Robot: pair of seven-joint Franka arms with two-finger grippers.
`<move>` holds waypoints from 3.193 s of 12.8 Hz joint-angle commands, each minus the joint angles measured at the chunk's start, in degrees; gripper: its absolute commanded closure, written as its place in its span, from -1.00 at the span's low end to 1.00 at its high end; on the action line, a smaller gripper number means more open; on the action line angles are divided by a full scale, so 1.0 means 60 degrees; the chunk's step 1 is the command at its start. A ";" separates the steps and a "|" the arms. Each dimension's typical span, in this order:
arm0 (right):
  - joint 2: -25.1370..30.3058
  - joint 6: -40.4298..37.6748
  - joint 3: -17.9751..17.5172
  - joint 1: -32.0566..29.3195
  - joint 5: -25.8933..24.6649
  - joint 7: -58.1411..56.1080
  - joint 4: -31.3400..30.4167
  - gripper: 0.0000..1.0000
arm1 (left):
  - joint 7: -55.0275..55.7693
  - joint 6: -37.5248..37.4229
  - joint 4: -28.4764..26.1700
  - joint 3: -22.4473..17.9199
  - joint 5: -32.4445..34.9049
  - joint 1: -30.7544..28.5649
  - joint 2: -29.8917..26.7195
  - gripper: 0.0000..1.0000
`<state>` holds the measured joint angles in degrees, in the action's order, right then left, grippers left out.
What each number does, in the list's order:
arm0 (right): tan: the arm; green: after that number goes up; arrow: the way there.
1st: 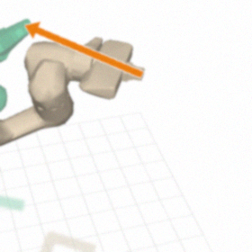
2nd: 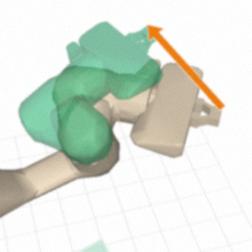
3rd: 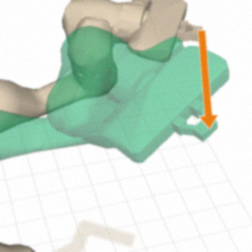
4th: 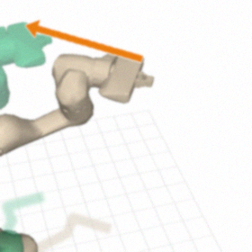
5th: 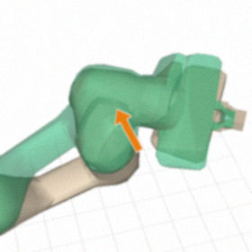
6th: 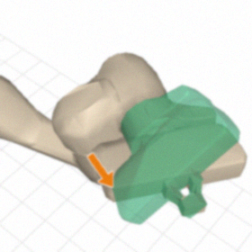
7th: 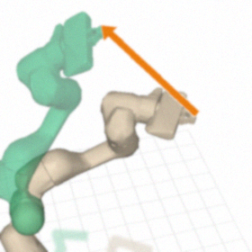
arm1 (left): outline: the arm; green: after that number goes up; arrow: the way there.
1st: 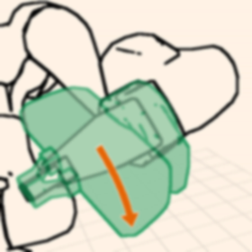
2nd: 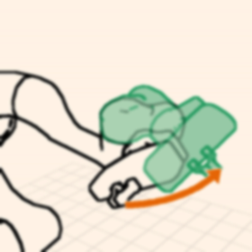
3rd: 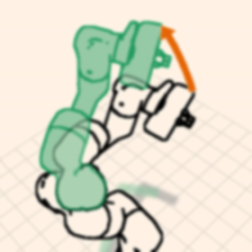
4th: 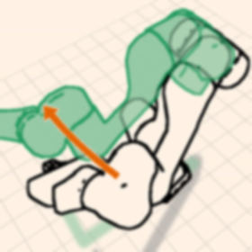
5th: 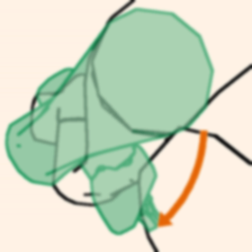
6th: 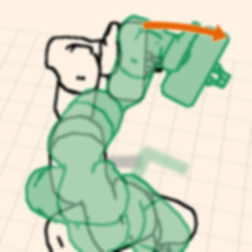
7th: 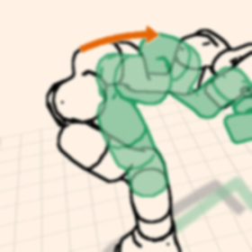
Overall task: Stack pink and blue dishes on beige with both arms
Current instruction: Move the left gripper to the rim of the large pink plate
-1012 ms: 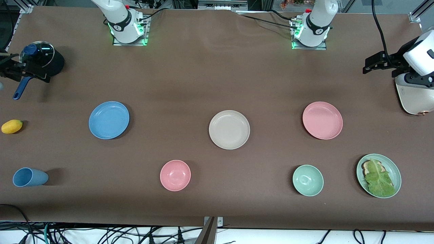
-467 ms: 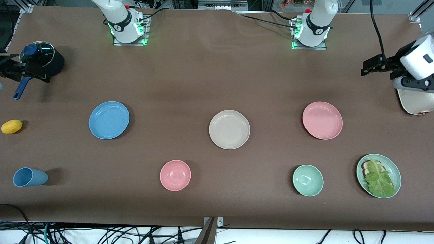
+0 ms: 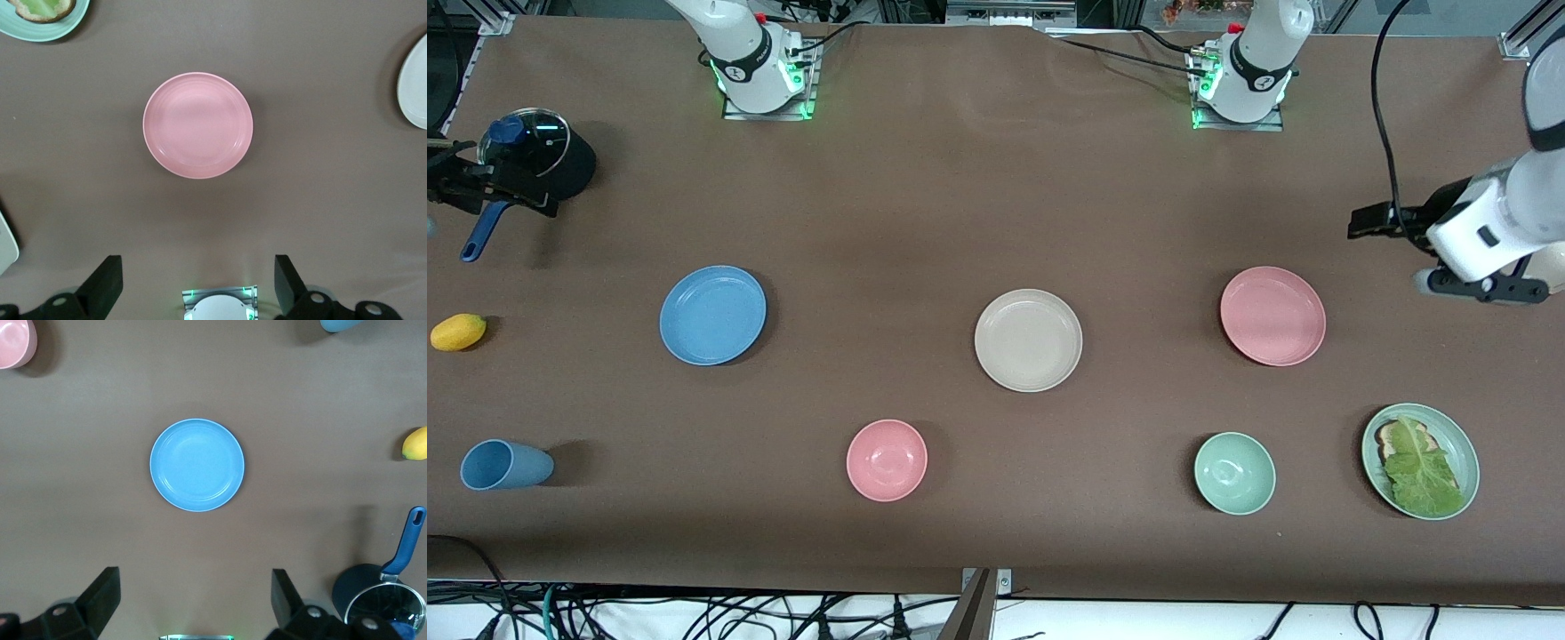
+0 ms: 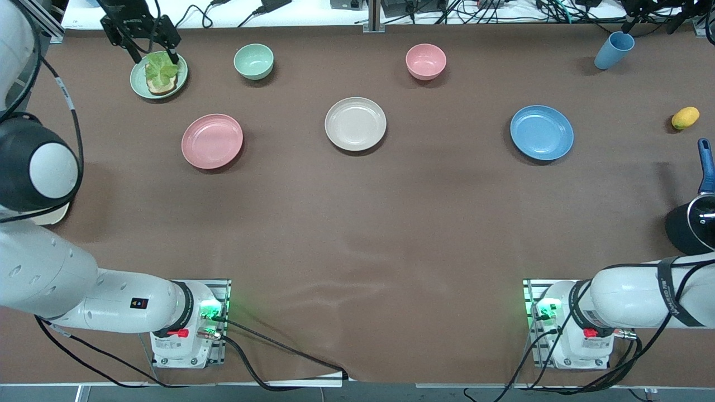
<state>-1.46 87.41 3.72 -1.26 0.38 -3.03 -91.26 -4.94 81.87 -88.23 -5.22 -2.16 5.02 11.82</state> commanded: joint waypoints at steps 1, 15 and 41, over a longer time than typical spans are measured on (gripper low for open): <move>0.0037 -0.0080 0.0039 0.0049 0.0010 -0.0021 0.0077 -1.00 | -0.0070 0.0372 0.0422 -0.0024 0.0038 -0.0031 0.1030 -1.00; 0.0023 -0.0066 0.0054 0.0049 0.0024 -0.0036 0.0077 -1.00 | -0.3185 0.3343 -0.1565 -0.1500 -0.2990 -0.0719 0.1415 -1.00; 0.0067 -0.0095 0.0010 0.0064 -0.0078 0.0066 0.0077 -1.00 | -0.7541 0.7419 -0.5334 -0.1869 -0.6391 -0.1467 0.2380 -1.00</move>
<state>-1.48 87.40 3.78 -1.21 0.37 -3.03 -91.26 -48.07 125.18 -119.17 -16.40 -37.63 -4.14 26.25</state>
